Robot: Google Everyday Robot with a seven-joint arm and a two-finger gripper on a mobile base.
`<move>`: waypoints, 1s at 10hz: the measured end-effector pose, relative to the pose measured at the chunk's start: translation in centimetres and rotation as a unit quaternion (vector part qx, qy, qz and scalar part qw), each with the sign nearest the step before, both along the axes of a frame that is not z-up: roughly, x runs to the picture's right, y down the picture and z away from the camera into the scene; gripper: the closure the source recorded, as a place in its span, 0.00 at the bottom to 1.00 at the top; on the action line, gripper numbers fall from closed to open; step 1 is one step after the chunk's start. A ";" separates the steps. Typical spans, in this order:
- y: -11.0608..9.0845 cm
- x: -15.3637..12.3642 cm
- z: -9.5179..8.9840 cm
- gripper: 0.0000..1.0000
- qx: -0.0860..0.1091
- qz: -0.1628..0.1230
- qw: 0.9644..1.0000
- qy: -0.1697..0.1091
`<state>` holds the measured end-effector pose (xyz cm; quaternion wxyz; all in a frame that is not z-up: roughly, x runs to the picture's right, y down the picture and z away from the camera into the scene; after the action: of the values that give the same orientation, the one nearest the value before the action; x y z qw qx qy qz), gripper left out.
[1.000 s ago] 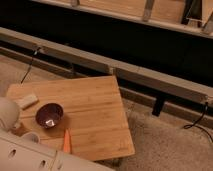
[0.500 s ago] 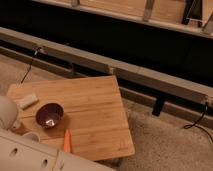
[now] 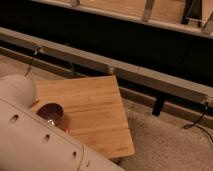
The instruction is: Push the eraser across the table
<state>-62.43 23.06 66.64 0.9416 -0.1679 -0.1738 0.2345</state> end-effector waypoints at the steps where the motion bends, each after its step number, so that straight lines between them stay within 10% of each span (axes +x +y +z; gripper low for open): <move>1: -1.2 2.4 0.2 1.00 -0.002 0.029 0.999 0.013; 6: -6.2 11.9 0.5 1.00 -0.036 0.101 0.987 0.117; 10: -13.9 17.7 -2.3 0.97 -0.132 0.131 0.962 0.200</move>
<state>-44.73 9.21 64.32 0.8878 -0.2157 0.0305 0.4053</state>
